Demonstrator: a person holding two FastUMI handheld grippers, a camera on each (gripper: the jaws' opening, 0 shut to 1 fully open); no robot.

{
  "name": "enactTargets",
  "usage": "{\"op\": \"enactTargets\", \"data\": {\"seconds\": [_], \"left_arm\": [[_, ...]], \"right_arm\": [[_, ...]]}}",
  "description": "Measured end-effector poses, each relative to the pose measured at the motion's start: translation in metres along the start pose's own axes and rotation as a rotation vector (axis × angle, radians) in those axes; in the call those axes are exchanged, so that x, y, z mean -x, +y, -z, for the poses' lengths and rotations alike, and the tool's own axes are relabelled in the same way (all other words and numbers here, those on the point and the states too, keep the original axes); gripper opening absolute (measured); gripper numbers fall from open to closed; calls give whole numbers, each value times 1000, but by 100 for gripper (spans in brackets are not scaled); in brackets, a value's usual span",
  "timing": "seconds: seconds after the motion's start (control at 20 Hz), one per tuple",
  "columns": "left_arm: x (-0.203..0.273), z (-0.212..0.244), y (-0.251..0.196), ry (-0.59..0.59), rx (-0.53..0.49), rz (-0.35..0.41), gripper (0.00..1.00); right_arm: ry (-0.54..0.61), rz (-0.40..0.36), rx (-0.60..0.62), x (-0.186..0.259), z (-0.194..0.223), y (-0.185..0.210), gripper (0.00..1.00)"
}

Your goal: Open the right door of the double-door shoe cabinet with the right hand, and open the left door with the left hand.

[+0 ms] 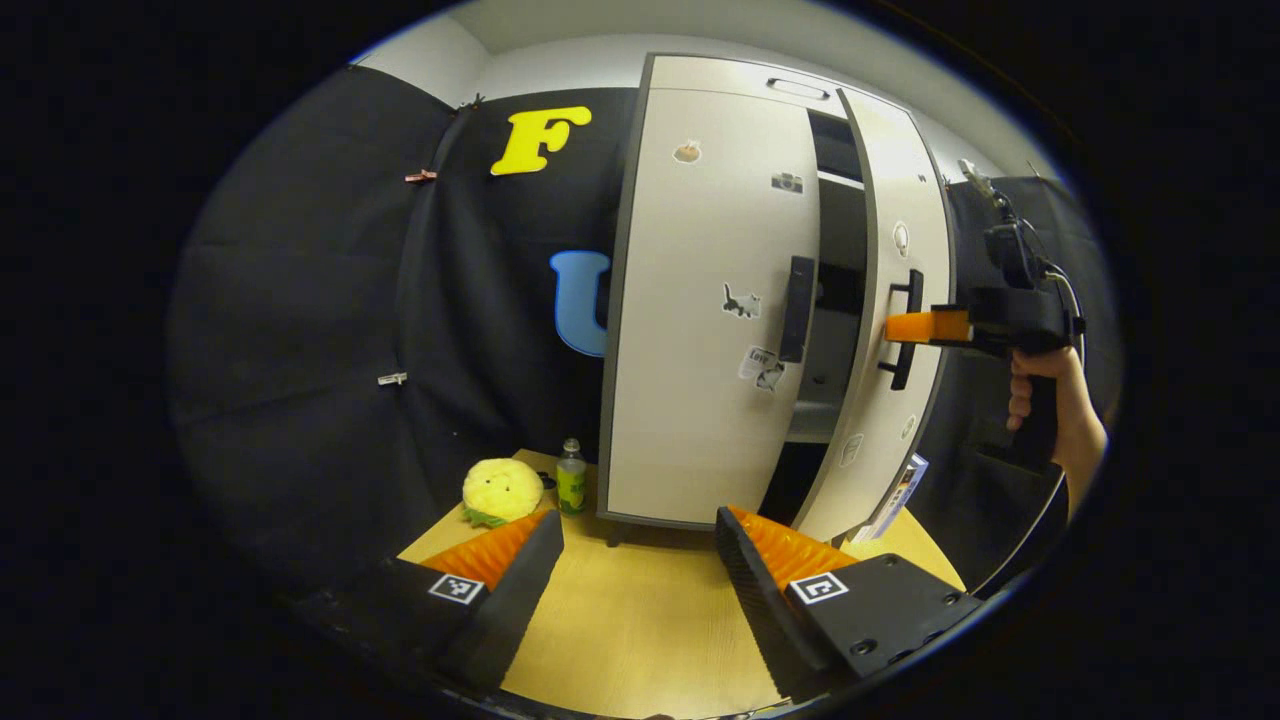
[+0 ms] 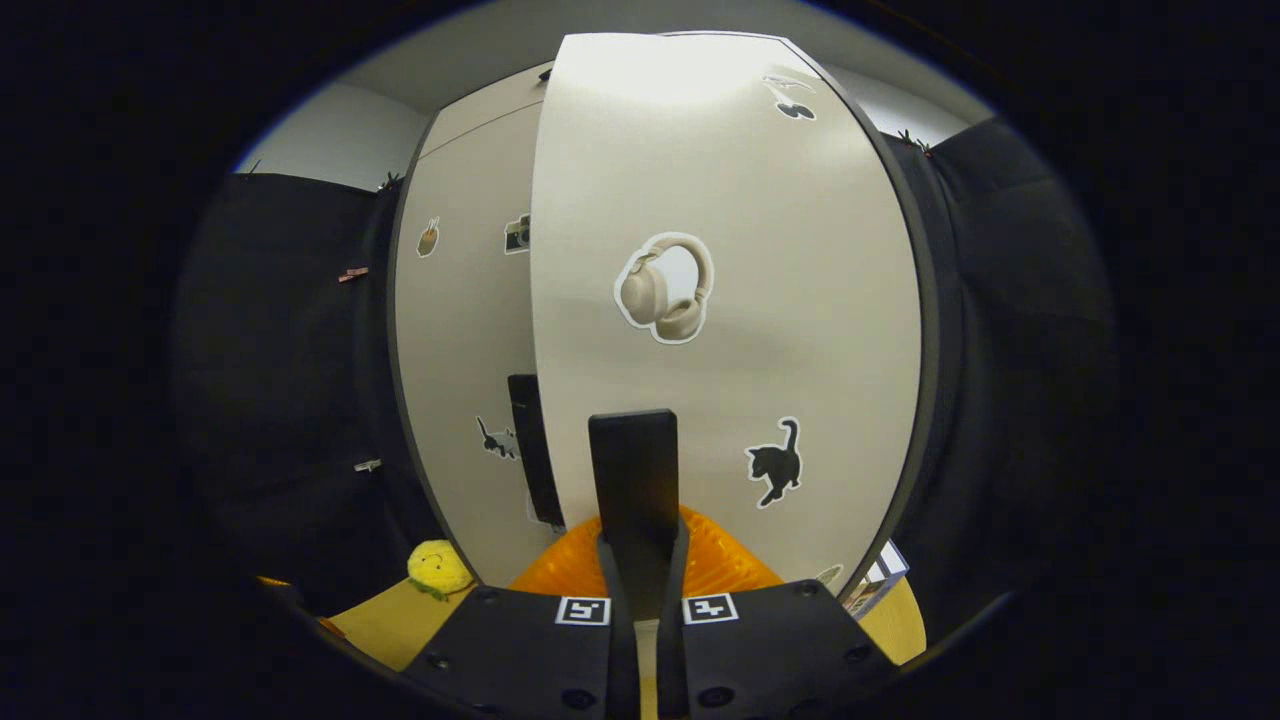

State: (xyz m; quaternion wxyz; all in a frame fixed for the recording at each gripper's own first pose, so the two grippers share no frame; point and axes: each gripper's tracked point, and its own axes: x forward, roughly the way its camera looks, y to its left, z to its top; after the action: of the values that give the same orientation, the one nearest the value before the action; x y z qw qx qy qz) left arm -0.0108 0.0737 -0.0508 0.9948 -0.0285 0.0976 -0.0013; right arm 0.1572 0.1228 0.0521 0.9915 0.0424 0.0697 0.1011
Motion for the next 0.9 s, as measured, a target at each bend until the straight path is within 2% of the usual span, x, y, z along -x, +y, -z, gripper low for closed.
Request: {"op": "enactTargets", "data": {"seconds": [0.2, 0.3, 0.65, 0.9], "left_arm": [[-11, -2, -22, 8, -12, 17, 95], [-18, -4, -30, 8, -8, 24, 95], [-31, 2, -51, 33, 21, 44, 95], [-36, 1, -61, 21, 19, 83, 95]], "right_arm": [[-17, -20, 13, 27, 1, -13, 11], [-20, -6, 5, 40, 2, -24, 11], [-14, 137, 19, 73, 2, -69, 10], [-47, 265, -28, 84, -2, -112, 9]]}}
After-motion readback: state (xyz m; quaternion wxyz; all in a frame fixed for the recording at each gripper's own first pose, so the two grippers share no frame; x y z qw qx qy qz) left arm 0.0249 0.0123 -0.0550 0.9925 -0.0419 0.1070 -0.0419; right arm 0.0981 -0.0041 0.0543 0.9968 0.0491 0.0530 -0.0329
